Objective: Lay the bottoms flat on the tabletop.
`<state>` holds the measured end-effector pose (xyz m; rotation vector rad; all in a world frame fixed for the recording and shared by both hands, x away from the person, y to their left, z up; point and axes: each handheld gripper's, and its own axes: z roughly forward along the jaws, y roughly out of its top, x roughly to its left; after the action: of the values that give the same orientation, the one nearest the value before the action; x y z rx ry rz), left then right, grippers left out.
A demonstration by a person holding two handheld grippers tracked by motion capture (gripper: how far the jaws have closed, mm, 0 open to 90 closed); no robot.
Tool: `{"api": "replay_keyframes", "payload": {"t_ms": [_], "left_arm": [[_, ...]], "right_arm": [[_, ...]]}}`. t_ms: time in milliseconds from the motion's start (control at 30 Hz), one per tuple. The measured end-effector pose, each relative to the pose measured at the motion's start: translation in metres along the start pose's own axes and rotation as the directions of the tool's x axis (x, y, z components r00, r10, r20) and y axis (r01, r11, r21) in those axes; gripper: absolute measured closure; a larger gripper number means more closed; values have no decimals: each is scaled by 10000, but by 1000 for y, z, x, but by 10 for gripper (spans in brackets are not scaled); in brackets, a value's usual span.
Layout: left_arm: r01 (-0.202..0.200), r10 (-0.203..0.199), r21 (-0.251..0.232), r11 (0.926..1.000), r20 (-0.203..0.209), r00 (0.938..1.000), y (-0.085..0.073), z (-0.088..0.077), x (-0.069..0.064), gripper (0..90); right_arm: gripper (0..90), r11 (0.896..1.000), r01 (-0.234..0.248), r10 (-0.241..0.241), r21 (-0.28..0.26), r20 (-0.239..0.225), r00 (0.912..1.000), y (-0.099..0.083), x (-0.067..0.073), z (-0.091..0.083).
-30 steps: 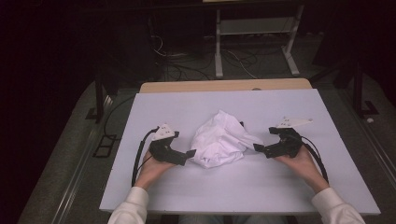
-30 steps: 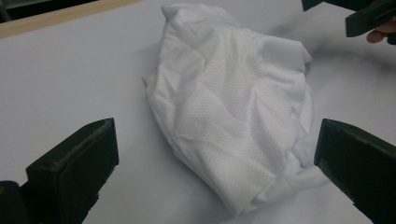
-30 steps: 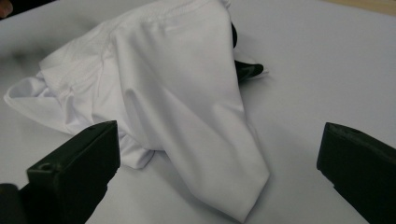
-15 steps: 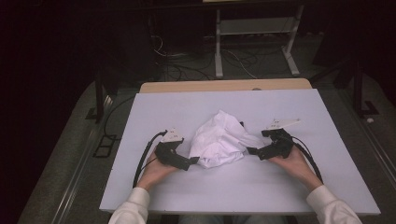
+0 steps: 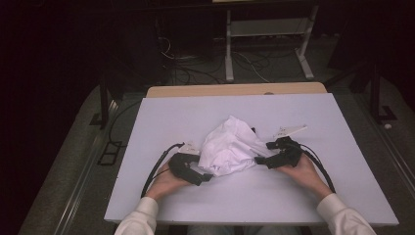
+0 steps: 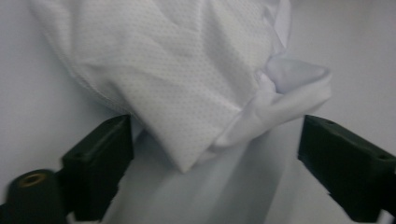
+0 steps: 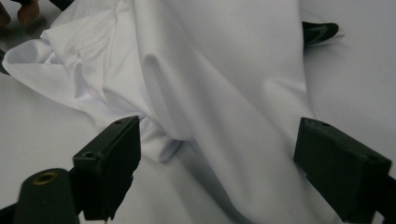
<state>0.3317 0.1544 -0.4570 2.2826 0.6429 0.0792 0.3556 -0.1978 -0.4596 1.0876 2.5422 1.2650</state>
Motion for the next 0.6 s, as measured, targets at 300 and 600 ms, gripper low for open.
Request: {"api": "replay_keyframes", "payload": {"t_ms": [300,600], "left_arm": [[-712,690,-291,9970,-720,9950,3,3,-9,668],[-744,533,-1600,9843,-1324,9898,20,-31,-7,829]], "right_arm": [[646,9969,328,-345,712,226,9991,11,6,11],[806,9968,-639,581,-491,-1112,9921,31,-2,-28]]}}
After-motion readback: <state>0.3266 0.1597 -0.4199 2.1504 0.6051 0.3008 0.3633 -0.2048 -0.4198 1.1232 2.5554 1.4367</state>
